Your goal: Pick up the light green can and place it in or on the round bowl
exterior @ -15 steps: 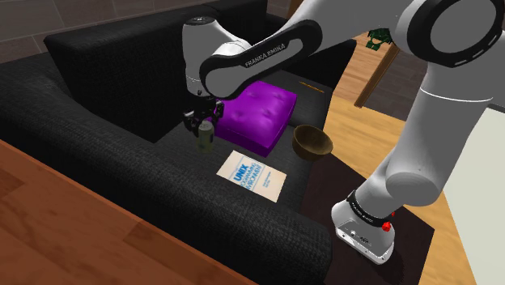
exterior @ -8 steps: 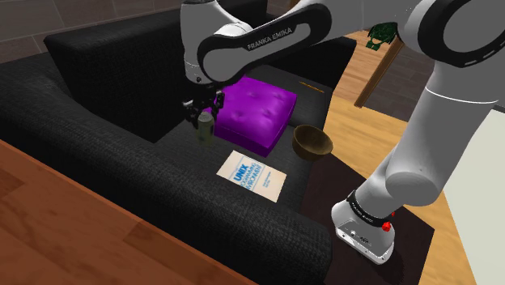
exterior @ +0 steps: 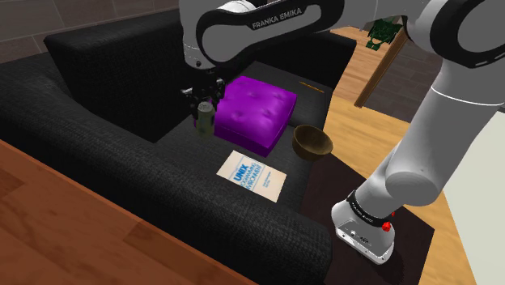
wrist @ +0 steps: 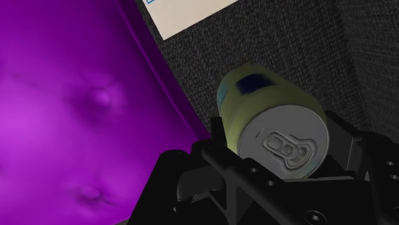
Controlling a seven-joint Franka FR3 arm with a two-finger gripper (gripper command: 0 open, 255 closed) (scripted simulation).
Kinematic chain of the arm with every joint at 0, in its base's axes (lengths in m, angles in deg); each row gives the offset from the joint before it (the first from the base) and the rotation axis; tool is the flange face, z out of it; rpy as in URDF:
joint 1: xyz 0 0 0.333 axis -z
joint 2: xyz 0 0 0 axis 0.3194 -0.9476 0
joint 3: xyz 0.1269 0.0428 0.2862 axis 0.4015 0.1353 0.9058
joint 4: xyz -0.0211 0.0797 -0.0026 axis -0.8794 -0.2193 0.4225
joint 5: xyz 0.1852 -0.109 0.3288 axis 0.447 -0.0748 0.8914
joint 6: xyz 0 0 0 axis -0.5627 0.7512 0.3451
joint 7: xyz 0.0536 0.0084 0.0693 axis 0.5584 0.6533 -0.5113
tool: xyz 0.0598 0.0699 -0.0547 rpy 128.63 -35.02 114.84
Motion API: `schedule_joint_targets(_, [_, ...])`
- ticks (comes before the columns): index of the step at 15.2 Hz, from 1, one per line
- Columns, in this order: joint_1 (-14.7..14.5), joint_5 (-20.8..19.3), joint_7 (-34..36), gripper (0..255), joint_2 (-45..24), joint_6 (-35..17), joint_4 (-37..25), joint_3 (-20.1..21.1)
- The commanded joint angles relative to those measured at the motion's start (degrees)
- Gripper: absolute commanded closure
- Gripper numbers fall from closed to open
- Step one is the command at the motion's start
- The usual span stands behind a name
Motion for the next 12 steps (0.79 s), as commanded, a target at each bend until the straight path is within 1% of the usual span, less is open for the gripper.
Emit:
schedule_joint_targets(1, [0.1,0.3,-0.3,255,0.5,1.4,-1.0,0.0])
schedule_joint_targets(9, [0.2,1.1,-1.0,255,2.0,6.5,-4.8,0.2])
schedule_joint_targets(12, [2.5,3.9,-4.7,255,8.6,4.9,2.8,-0.5])
